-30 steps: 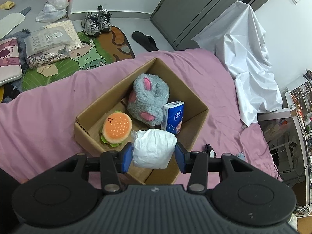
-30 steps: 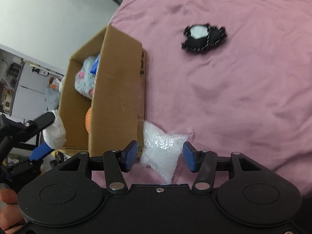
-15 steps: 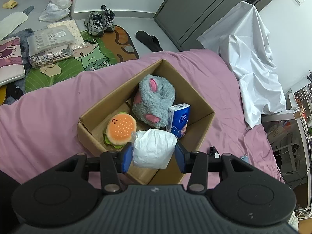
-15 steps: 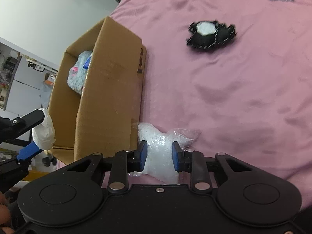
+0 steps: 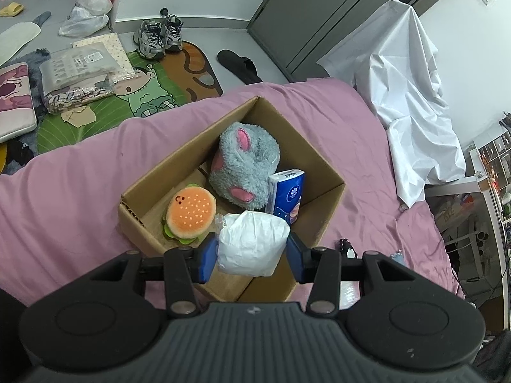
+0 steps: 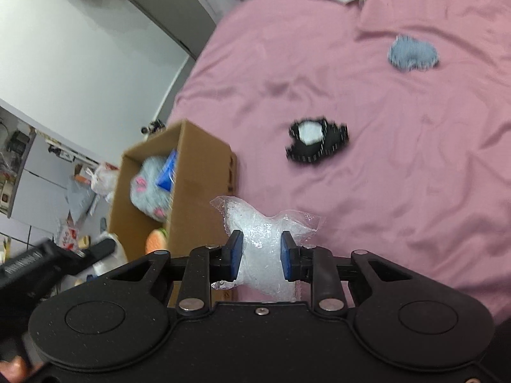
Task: Organize soft objects
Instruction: 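Open the left tool to drop the white cloth while the right tool releases the clear bag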
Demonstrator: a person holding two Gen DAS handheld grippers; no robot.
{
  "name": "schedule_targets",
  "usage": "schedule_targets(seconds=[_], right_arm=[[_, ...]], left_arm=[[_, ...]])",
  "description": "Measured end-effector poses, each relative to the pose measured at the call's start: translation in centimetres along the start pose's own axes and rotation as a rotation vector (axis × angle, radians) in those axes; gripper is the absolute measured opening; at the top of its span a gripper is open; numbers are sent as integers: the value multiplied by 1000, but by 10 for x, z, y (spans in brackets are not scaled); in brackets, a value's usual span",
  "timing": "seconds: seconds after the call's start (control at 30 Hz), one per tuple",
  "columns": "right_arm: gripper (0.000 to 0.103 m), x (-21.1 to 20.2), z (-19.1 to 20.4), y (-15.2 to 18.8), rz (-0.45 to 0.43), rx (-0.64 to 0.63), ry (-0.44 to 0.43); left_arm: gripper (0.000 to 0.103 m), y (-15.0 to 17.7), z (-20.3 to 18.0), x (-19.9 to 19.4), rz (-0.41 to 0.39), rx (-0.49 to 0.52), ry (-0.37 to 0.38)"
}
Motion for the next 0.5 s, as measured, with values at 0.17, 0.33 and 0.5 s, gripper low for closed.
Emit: schedule_targets(seconds=[0.17,0.33,0.5], right_arm=[[24,-15,13,-21,-46,-2,-18],[24,-29,31,-38,-84,-15,-56],[25,-30,53,-46,-99,-29,-100]], left_arm=[[45,3,-2,9,20,-6,0],[48,6,0,16,42,-2,-21],[60,6,5,20,61,-7,-40]])
Point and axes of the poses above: each gripper's, at about its wrist camera, not at the fingertips, and x roughly the way its jaws point, z to its left, y to its underside, the point moved 10 cm from there along x, roughly the way its jaws point, and after that the axes turned 11 degrees about -z, right-handed, at the moved point
